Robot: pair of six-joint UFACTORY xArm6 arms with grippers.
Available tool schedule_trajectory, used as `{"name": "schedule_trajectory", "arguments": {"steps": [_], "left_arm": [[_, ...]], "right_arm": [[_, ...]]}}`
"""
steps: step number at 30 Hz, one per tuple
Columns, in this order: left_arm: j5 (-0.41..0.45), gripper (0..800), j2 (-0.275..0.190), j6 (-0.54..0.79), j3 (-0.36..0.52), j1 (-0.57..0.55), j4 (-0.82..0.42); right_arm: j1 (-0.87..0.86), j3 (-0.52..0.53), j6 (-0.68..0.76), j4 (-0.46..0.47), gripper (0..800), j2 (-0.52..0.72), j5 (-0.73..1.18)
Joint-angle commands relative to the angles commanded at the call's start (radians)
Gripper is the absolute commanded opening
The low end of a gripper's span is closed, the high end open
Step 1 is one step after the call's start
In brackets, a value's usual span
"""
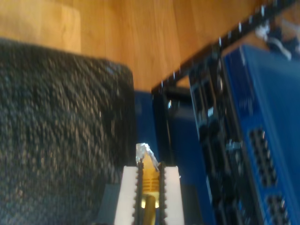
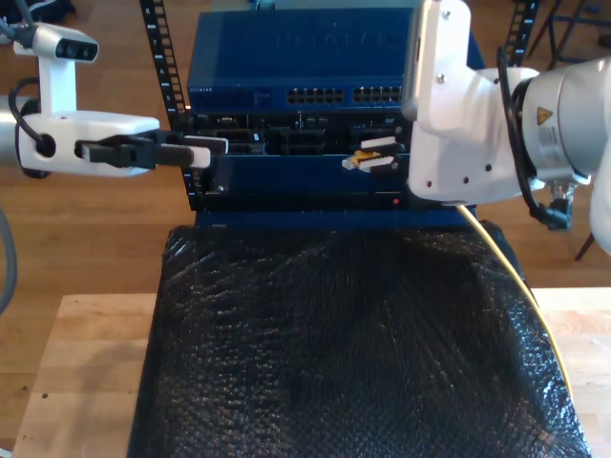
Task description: Grab the cable and plug it in
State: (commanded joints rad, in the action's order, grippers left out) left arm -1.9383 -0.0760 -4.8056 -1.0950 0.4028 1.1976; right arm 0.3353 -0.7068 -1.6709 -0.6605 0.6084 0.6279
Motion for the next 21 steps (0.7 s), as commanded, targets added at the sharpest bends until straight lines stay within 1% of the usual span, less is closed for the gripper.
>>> {"name": "schedule_trajectory", "arguments": {"steps": [7,12,17,21], "left_arm": [[0.083,798,-0.043,0.026,-0.014,0.003,-0.144],[0.146,798,-0.078,0.052,-0.011,0.002,-0.264],[0.150,798,-0.095,0.064,-0.009,0.002,-0.359],[0.153,798,-0.112,0.092,-0.011,0.005,-0.439]], "right_arm": [[-0.040,-0.008,0.146,0.160,0,-0.064,0.043],[-0.080,-0.017,0.224,0.233,0,-0.086,0.095],[-0.114,-0.018,0.227,0.270,0,-0.121,0.115],[-0.118,-0.018,0.239,0.318,0,-0.160,0.115]]}}
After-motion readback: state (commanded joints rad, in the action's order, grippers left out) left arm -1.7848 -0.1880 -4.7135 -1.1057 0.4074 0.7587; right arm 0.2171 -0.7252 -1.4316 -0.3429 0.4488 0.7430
